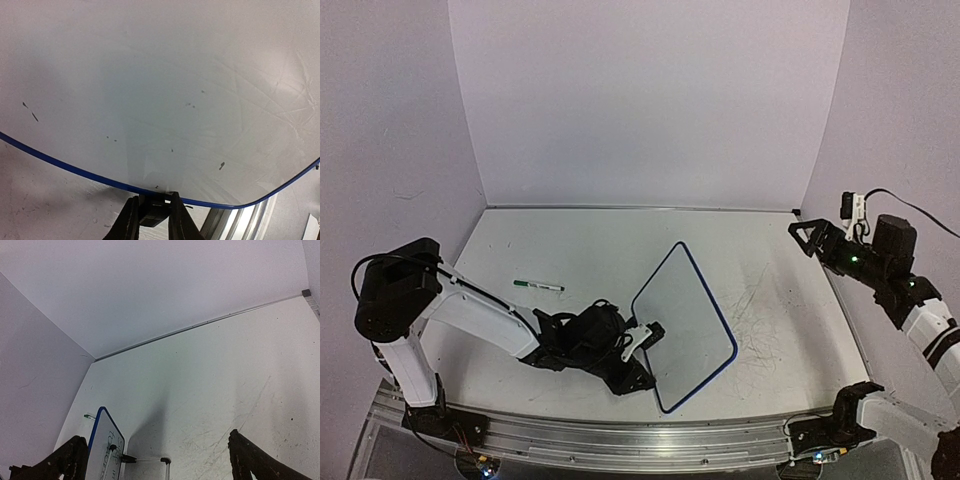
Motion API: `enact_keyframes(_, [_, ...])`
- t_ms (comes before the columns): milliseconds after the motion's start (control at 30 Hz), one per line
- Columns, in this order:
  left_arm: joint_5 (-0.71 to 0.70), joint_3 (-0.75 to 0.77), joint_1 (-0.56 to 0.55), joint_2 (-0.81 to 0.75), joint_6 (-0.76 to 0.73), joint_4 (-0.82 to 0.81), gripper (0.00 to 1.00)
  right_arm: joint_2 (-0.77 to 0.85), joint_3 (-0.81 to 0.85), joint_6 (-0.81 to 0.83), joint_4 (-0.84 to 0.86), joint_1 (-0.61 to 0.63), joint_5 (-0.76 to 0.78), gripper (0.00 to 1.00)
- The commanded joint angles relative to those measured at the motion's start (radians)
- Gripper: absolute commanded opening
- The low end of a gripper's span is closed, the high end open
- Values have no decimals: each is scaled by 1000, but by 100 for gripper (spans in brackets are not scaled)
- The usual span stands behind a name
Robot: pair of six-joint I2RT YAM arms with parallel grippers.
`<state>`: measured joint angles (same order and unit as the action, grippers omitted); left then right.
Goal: Write a sentence on the whiteboard
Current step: Move the whiteboard to the center of the board.
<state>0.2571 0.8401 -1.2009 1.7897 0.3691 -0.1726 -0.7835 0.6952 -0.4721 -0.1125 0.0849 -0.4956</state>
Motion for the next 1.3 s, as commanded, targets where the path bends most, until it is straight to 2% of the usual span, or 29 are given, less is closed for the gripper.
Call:
enact_keyframes(0, [-114, 60, 13, 33, 96, 2, 10, 0, 0, -1, 63, 0, -15, 98])
enact_keyframes(267, [-256, 153, -25, 105, 216, 7, 6, 4, -12, -5, 62, 1, -14, 98])
enact_keyframes(467, [-395, 268, -56, 175, 298, 22, 8, 5, -15, -5, 50, 1, -3, 98])
enact_keyframes(600, [-485, 338, -93, 227, 319, 27, 19, 2, -12, -10, 32, 2, 15, 98])
enact_keyframes(833, [-501, 397, -112, 272, 289, 33, 31, -41, 53, 37, -94, 17, 112, 98])
enact_keyframes(1133, [-549, 261, -110, 44, 196, 44, 66, -51, 145, 77, -155, 22, 112, 98])
enact_keyframes(1267, [-566, 204, -85, -73, 138, 120, 75, -56, 155, 74, -153, 23, 100, 98])
